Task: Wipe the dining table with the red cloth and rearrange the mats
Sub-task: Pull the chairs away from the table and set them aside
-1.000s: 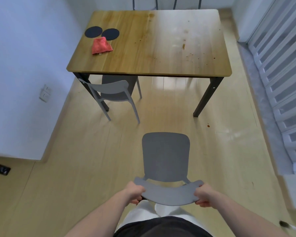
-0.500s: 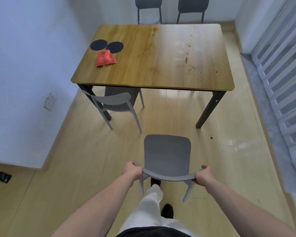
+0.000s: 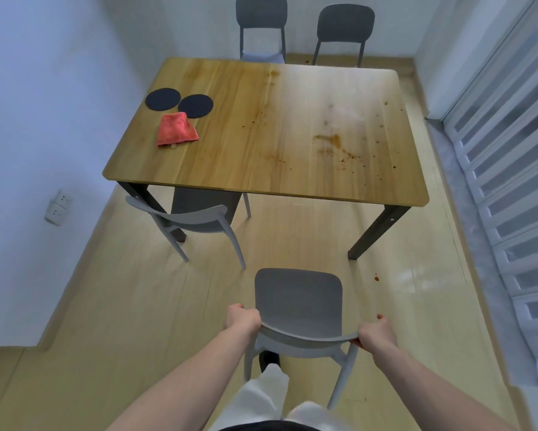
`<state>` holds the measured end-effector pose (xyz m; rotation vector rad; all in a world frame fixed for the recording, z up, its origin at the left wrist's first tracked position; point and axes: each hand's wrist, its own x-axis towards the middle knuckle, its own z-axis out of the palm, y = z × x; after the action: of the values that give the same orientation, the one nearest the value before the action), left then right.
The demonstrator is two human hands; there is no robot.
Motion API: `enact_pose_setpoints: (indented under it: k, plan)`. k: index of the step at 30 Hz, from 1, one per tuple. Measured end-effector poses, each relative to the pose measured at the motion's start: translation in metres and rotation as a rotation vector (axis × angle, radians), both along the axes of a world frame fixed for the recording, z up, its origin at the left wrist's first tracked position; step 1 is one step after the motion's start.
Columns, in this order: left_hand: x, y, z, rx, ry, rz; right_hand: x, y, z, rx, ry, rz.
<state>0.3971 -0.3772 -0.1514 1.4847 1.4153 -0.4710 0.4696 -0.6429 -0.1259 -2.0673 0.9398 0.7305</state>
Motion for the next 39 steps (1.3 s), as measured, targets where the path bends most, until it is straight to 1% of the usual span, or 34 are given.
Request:
enact_pose_setpoints:
  k: [4, 7, 10, 14, 16, 19, 28, 34, 39]
  plan:
    - [0.037, 0.011, -0.003, -0.022, -0.016, 0.025, 0.038, 0.004, -0.013, -0.006, 0.051, -0.047]
    - [0.056, 0.019, -0.001, -0.034, -0.018, 0.033, 0.052, 0.013, -0.005, 0.107, 0.135, -0.137]
    - [0.072, 0.029, -0.005, -0.046, -0.001, 0.036, 0.067, 0.023, 0.002, 0.194, 0.144, -0.170]
    - [0.088, 0.041, -0.039, -0.123, 0.014, 0.102, 0.088, 0.026, 0.003, 0.191, 0.181, -0.126]
    - [0.098, 0.041, -0.026, -0.179, 0.004, 0.145, 0.103, 0.026, 0.001, 0.181, 0.195, -0.111]
    - [0.120, 0.041, -0.003, -0.203, -0.021, 0.175, 0.127, 0.029, -0.003, 0.174, 0.218, -0.078]
    - [0.203, 0.058, 0.011, -0.141, -0.033, 0.247, 0.222, 0.044, -0.007, 0.276, 0.259, -0.053]
    - [0.240, 0.070, 0.013, -0.099, -0.058, 0.257, 0.269, 0.059, -0.003, 0.312, 0.236, -0.025]
    - [0.264, 0.073, 0.003, -0.138, -0.108, 0.396, 0.295, 0.066, -0.016, 0.337, 0.235, -0.061]
